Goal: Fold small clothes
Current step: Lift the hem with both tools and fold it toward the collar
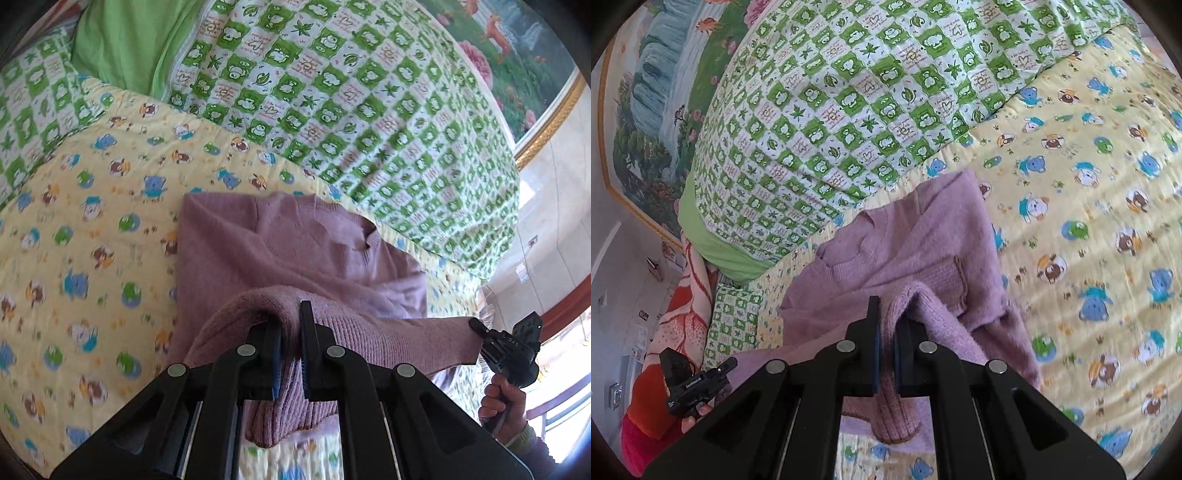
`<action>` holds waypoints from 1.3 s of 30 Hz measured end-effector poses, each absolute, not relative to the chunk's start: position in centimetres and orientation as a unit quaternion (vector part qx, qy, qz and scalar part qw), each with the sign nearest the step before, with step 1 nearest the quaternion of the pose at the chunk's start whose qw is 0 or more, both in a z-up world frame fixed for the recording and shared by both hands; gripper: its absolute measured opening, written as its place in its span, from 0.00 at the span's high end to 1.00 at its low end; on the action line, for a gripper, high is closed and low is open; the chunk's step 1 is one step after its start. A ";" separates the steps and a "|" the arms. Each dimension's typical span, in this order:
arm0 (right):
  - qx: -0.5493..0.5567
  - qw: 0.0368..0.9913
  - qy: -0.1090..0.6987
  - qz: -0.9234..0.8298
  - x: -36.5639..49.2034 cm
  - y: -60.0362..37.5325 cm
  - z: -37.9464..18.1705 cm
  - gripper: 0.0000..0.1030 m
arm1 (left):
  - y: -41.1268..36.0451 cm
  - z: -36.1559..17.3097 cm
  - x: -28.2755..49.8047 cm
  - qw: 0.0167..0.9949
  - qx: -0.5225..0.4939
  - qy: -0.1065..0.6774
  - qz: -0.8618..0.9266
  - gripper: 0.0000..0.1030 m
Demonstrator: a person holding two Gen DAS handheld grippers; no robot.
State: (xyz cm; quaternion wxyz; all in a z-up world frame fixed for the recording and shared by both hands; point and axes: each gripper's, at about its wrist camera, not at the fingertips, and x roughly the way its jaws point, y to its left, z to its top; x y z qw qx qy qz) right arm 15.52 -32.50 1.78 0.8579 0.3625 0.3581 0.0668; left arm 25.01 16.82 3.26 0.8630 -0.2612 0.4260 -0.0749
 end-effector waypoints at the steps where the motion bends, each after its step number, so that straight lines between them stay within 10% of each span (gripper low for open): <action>1: 0.362 0.858 0.359 0.067 16.6 -32.8 1.6 0.94 | 16.8 3.0 26.2 0.862 -0.261 0.427 -0.072 0.94; 34: 0.397 0.814 0.422 0.040 33.0 -37.2 -5.9 0.89 | 19.0 -3.8 41.7 0.838 -0.274 0.472 -0.023 0.87; 37: 0.402 0.818 0.411 0.033 32.5 -37.6 -4.9 0.70 | 18.9 -2.1 40.8 0.846 -0.254 0.469 -0.022 0.71; 39: 0.406 0.826 0.390 0.025 31.8 -38.2 -3.6 0.40 | 18.9 -0.8 39.9 0.858 -0.233 0.457 -0.001 0.50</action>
